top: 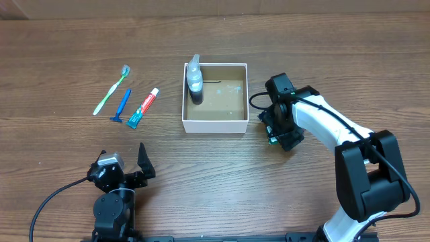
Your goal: Pack container
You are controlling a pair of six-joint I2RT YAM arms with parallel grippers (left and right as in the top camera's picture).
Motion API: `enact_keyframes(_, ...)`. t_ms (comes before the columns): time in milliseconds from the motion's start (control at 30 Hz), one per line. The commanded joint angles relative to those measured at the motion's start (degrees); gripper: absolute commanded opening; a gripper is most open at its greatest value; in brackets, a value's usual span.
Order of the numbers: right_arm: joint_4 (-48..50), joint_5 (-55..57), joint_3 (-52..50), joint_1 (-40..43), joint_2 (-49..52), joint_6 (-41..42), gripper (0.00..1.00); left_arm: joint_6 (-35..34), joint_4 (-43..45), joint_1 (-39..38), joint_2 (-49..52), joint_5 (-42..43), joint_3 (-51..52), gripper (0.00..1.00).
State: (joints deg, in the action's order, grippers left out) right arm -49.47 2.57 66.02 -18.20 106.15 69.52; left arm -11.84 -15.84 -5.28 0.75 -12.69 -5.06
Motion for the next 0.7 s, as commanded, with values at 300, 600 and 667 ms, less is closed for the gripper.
enact_keyframes(300,6.4,7.7,-5.0,1.1,-0.3,-2.0,0.82,0.3,0.0,-0.4,-0.5,-0.4,0.1,1.00)
enact_keyframes(600,7.4,9.4,-5.0,2.1,-0.3,-13.2,0.53,0.3,0.0,-0.4,-0.5,-0.4,0.1,1.00)
enact_keyframes(667,7.6,8.8,-5.0,2.1,-0.3,-14.6,0.47,0.3,0.0,-0.4,-0.5,-0.4,0.1,1.00)
